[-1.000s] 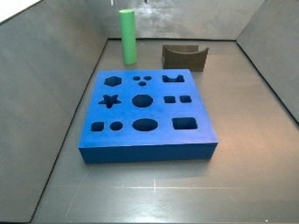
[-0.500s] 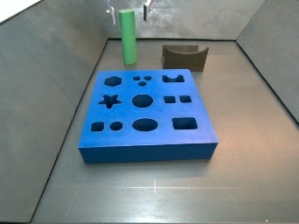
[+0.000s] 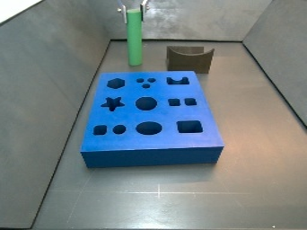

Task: Pick up the oval object. Move up. Move to above the board. Insert the oval object.
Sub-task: Pick up the oval object.

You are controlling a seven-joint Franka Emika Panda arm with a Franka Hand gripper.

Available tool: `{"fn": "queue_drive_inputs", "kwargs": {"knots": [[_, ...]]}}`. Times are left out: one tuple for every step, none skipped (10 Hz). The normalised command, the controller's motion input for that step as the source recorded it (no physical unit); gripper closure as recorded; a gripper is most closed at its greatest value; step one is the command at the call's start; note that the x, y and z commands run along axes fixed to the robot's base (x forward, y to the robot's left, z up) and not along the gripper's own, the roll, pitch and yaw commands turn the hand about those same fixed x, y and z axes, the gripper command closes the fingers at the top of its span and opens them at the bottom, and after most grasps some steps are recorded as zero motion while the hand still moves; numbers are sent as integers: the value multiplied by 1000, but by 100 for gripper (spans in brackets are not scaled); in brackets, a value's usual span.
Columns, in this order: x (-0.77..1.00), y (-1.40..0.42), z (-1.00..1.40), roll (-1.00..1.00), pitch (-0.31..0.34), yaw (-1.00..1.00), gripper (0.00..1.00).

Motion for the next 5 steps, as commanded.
{"fn": "queue_drive_inputs", "kwargs": {"knots": [[0,0,0,0,0,0,100],[0,0,0,0,0,0,100],[0,0,0,0,0,0,100],[0,0,0,0,0,0,100],[0,0,0,0,0,0,100]]}}
